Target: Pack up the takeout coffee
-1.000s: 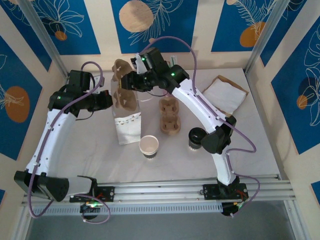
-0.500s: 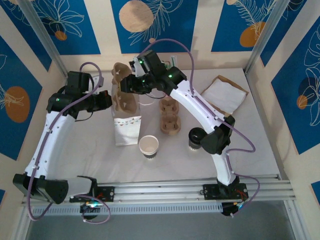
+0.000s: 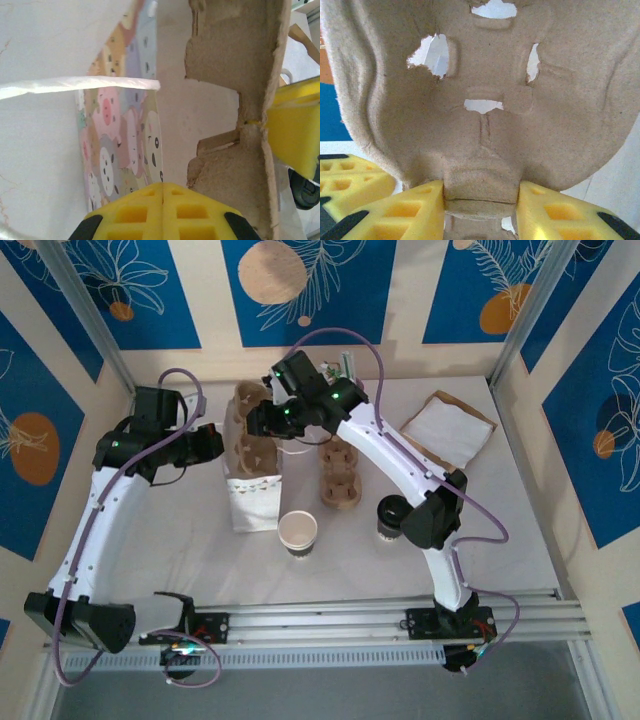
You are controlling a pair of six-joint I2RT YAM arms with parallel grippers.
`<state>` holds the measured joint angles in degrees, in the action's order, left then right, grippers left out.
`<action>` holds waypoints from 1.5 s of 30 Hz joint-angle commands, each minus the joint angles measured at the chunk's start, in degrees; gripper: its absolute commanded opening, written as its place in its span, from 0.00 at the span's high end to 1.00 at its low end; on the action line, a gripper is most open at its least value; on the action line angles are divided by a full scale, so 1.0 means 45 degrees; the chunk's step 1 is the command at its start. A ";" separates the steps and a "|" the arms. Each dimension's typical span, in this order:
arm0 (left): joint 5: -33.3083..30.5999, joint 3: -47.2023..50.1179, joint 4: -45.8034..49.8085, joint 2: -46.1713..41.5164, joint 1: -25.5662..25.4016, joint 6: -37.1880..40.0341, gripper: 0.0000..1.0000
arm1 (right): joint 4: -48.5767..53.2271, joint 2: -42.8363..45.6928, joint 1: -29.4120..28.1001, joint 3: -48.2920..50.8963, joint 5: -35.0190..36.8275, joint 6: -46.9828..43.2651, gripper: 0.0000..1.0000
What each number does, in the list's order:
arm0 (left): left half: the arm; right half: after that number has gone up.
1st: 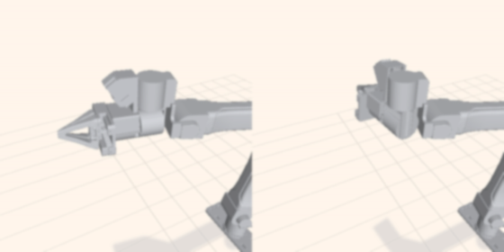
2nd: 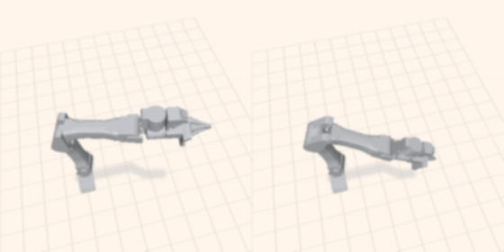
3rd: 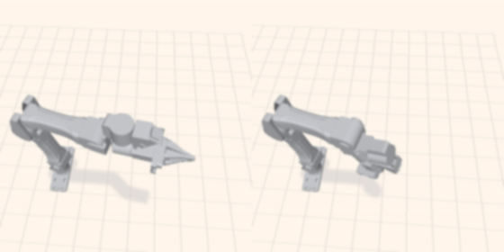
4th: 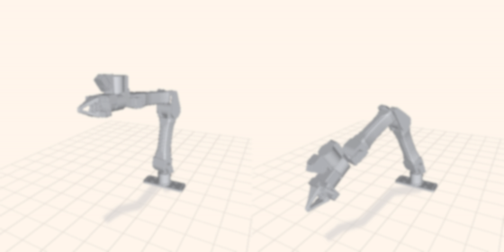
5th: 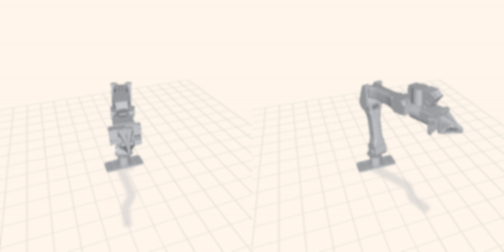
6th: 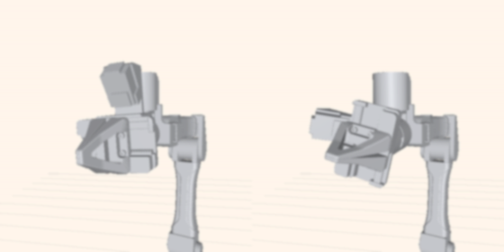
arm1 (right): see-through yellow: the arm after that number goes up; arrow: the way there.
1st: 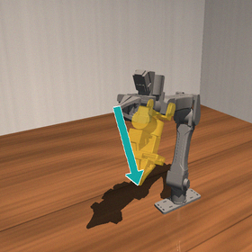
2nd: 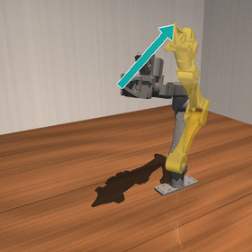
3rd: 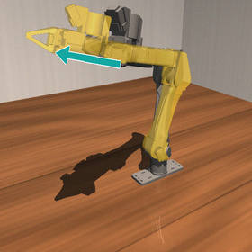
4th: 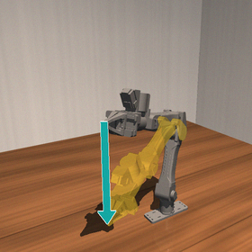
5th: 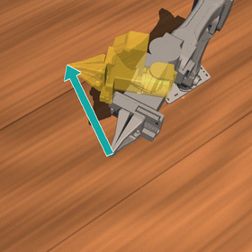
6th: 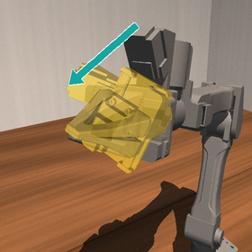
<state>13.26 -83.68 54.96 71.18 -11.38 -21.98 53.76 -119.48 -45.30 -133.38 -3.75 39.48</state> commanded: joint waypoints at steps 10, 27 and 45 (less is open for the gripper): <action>-0.0094 0.0353 -0.0359 -0.0231 -0.0050 -0.0238 1.00 | 0.2391 -0.0612 -0.0283 -0.1381 0.0870 0.0201 0.61; 0.0080 0.0429 -0.0455 -0.0310 -0.0060 -0.0286 1.00 | 0.3452 -0.1724 -0.0441 -0.2092 0.1380 0.0249 0.61; 0.0883 0.2038 -0.1407 -0.1941 -0.0309 -0.1229 0.85 | 0.4590 -0.2534 -0.0670 -0.3005 0.1706 0.0054 0.61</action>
<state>15.29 -75.68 50.19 64.23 -12.29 -26.15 71.70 -129.29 -47.55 -144.90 3.07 40.05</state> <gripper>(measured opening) 0.125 0.389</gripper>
